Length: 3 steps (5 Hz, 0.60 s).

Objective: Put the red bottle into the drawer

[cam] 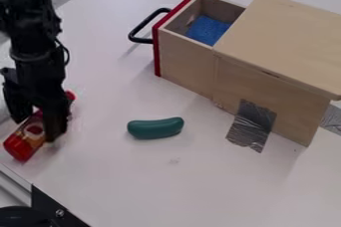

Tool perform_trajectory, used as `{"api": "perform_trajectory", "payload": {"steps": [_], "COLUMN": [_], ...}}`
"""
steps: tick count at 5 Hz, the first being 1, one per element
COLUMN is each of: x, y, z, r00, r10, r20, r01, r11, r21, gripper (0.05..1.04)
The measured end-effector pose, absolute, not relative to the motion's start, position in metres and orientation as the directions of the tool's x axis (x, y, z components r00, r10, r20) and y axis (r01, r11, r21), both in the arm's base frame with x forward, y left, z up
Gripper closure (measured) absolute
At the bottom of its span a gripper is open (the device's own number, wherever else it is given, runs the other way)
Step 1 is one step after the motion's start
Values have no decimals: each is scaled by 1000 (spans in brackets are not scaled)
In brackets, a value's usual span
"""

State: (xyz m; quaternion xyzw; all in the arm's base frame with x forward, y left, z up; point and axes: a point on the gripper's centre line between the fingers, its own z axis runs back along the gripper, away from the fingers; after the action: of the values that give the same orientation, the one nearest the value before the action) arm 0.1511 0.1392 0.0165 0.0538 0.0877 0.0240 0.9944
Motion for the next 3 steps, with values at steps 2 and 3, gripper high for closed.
{"api": "perform_trajectory", "payload": {"steps": [2,3], "x": [135,130], "y": [150,153], "z": [4,-1], "r00": [973,967], "r10": [58,68], "r20": [-222,-246], "r01": [-31,-42], "r11": [992,993], "r21": [124,107], "gripper": [115,384]}}
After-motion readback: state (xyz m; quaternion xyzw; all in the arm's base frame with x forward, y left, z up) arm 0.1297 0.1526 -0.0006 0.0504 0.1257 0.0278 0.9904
